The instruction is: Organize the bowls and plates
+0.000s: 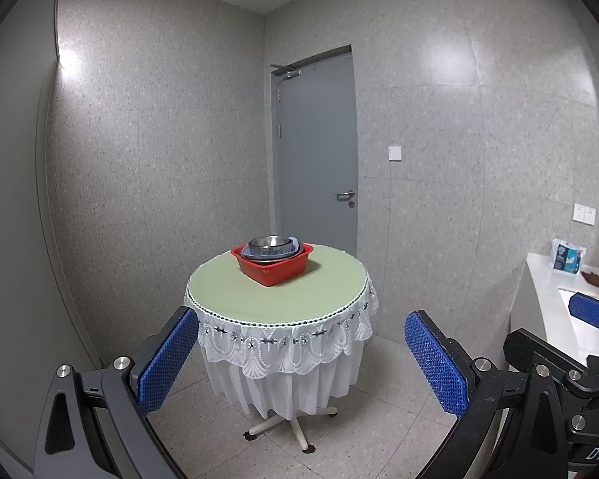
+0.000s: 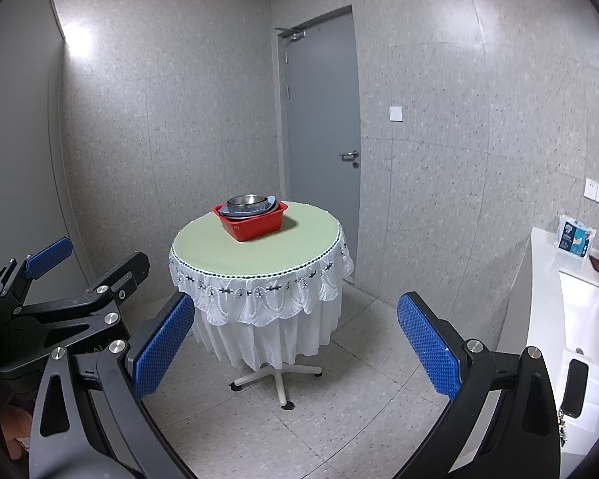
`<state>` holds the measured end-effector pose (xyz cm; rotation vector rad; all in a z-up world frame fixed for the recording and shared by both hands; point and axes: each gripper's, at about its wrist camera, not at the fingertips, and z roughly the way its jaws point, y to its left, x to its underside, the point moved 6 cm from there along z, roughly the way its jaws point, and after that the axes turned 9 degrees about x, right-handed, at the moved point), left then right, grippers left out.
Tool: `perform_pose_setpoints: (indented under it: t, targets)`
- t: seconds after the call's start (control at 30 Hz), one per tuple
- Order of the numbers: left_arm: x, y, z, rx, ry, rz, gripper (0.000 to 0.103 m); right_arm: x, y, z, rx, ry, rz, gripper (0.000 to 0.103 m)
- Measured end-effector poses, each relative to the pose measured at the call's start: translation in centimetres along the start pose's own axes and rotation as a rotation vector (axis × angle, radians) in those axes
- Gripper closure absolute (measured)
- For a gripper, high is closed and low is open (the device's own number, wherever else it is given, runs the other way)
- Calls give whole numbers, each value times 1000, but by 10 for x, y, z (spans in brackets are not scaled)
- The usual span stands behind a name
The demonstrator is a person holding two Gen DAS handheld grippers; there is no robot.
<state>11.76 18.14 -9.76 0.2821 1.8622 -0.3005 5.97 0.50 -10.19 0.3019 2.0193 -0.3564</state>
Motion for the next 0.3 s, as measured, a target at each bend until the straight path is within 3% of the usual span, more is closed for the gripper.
perform_pose_setpoints:
  t: [0.3]
  targets:
    - [-3, -11, 2, -8, 14, 11, 1, -2, -2, 2, -5, 15, 14, 0]
